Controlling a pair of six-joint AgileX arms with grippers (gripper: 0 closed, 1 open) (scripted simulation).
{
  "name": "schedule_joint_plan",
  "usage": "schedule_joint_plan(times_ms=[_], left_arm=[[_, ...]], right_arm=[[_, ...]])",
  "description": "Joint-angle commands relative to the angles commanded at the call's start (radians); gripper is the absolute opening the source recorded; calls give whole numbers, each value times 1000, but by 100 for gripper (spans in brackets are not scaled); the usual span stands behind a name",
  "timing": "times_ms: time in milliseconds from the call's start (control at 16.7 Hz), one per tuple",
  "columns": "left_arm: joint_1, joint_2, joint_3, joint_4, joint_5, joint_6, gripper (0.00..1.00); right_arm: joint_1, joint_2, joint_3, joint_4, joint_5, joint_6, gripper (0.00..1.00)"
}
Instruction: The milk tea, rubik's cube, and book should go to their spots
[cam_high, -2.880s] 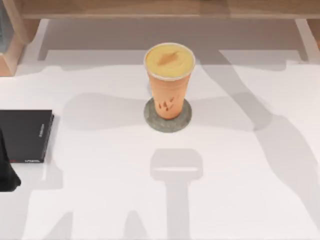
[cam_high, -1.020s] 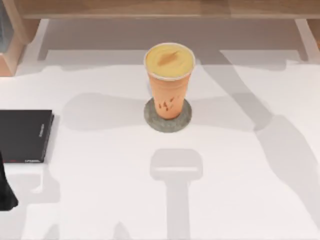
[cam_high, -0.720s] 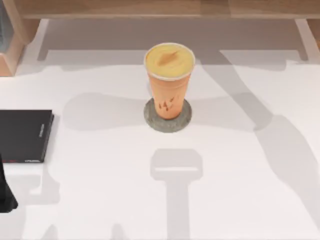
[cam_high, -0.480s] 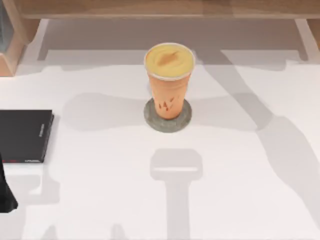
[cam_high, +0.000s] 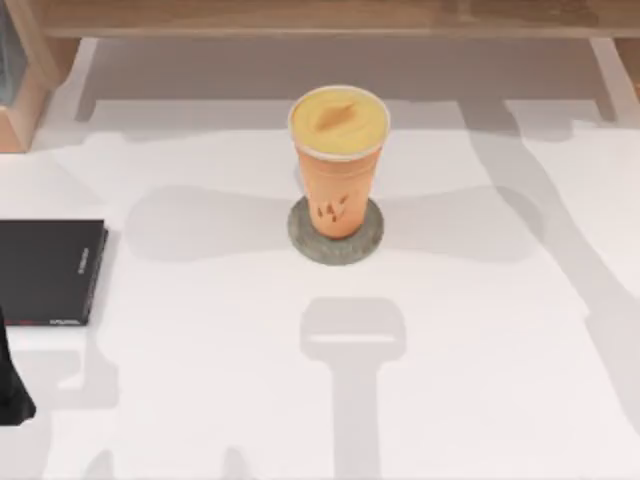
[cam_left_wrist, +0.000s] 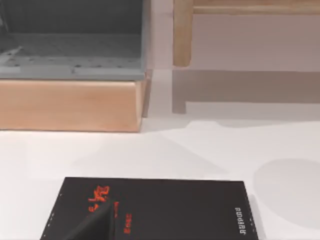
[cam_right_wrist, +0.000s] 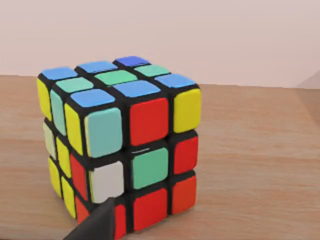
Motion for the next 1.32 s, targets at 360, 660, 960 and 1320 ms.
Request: schedule_joint_plan(times_ms=[360,660,960,1320], left_arm=[[0,0,0,0,0,0,100],[0,0,0,0,0,0,100],[0,0,0,0,0,0,100],[0,0,0,0,0,0,100]], right_arm=[[-139,-603,-696,4,-182,10,100],[-244,-1141,-1208,1,-250,7,100],[-315,-1517,-1518,8,-251,-10,100],[-338,-1632,-1618,14,-239,-19,100]])
